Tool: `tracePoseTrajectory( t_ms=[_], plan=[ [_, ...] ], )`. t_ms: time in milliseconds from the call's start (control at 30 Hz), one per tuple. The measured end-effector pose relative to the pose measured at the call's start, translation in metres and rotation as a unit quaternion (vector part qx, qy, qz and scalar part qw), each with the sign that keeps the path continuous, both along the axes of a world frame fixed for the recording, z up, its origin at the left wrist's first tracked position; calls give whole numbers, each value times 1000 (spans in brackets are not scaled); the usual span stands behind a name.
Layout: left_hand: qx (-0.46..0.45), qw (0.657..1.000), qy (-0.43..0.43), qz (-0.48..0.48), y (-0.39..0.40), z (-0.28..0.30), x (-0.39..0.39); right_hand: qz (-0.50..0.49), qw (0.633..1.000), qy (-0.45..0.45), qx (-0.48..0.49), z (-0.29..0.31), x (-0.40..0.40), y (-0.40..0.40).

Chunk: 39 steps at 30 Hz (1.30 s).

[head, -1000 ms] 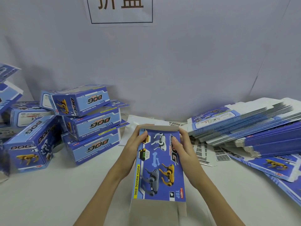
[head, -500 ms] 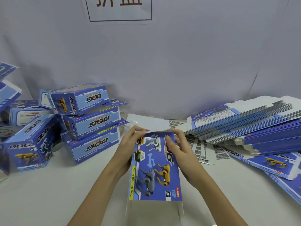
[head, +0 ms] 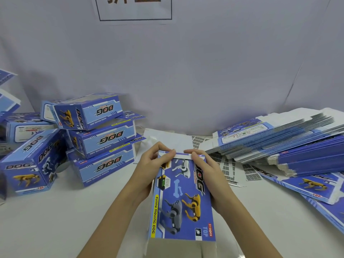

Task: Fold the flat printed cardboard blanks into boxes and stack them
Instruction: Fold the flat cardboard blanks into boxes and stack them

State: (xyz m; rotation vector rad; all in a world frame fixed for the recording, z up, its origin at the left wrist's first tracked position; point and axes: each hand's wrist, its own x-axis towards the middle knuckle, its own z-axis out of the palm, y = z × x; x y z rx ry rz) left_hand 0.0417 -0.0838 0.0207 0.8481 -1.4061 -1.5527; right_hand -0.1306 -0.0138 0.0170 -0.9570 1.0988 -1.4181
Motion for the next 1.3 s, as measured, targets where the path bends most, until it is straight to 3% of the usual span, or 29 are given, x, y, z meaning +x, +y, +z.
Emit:
tracePoseTrajectory(
  t_ms=[233, 400, 467, 600, 700, 867, 933, 1133, 1200, 1300],
  plan=[
    [-6, 1000, 13, 5, 0, 2, 3, -14, 1000, -11, -1, 2, -5, 1],
    [-169, 979, -93, 72, -5, 5, 12, -201, 973, -108, -24, 0, -11, -6],
    [-258, 952, -139, 93, -8, 6, 20, -269, 946, -170, -58, -1, -16, -7],
    [-413, 850, -309, 111, 0, -1, 11, -296, 929, -192, -109, -6, -13, -9],
    [-441, 796, -402, 97, 7, -12, -8, -241, 951, -147, -128, -15, 1, -11],
    [-413, 829, -364, 98, 0, -13, -6, -167, 973, -37, -157, -15, 0, -9],
    [-447, 805, -376, 108, -2, -10, -1, -126, 978, 25, -164, -9, -11, -8],
    [-595, 688, -388, 149, -6, -4, 12, -14, 974, 145, -172, 6, -35, 0],
    [-610, 673, -392, 145, -5, -5, 10, -35, 964, 185, -190, 6, -33, 0],
    [-596, 678, -406, 146, 2, -7, 1, -64, 947, 224, -221, -2, -24, -3]
  ],
)
